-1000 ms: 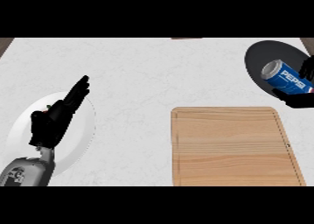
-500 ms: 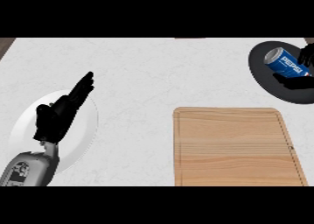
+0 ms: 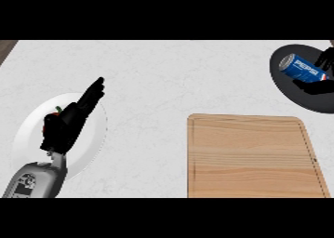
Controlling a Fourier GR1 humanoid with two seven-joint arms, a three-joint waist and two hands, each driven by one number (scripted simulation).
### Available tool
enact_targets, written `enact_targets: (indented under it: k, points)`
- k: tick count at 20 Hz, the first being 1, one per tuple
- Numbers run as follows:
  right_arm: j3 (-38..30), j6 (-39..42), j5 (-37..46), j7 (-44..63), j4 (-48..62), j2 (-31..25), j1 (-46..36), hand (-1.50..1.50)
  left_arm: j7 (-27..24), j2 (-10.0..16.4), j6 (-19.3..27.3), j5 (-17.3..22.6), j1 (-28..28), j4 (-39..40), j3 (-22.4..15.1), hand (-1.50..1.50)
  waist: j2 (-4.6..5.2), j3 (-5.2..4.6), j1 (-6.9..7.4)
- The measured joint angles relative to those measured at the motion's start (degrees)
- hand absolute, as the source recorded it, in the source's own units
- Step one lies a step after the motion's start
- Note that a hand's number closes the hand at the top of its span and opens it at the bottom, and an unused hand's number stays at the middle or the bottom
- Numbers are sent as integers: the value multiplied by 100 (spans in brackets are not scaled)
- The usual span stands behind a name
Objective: Pick the can from the cutting board and place it in the pan
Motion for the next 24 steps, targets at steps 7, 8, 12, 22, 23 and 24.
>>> enact_targets:
  k: [7,8,12,22,23,24]
  points:
    - [65,636,145,453,688,2,-330,-150,-102,-31,-51,-41,-5,-19,-55,0,78,18,161]
    - [-7,683,77,373,725,20,-302,-150,-89,-51,-38,-54,-8,-32,-70,0,84,22,161]
    - [-402,1047,-312,165,769,43,-442,-150,-64,-55,-49,-43,-117,26,-32,0,105,34,160]
    - [-1563,2478,-1482,-410,910,-294,-314,-150,-43,-23,-56,-46,-53,-30,25,0,97,41,109]
    - [-1610,2690,-1531,-461,930,-351,-253,-150,-66,-6,-74,-30,-24,-26,46,0,95,41,102]
    - [-1653,2872,-1573,-490,944,-441,-209,-150,-38,1,-92,-10,-37,-61,51,0,98,43,104]
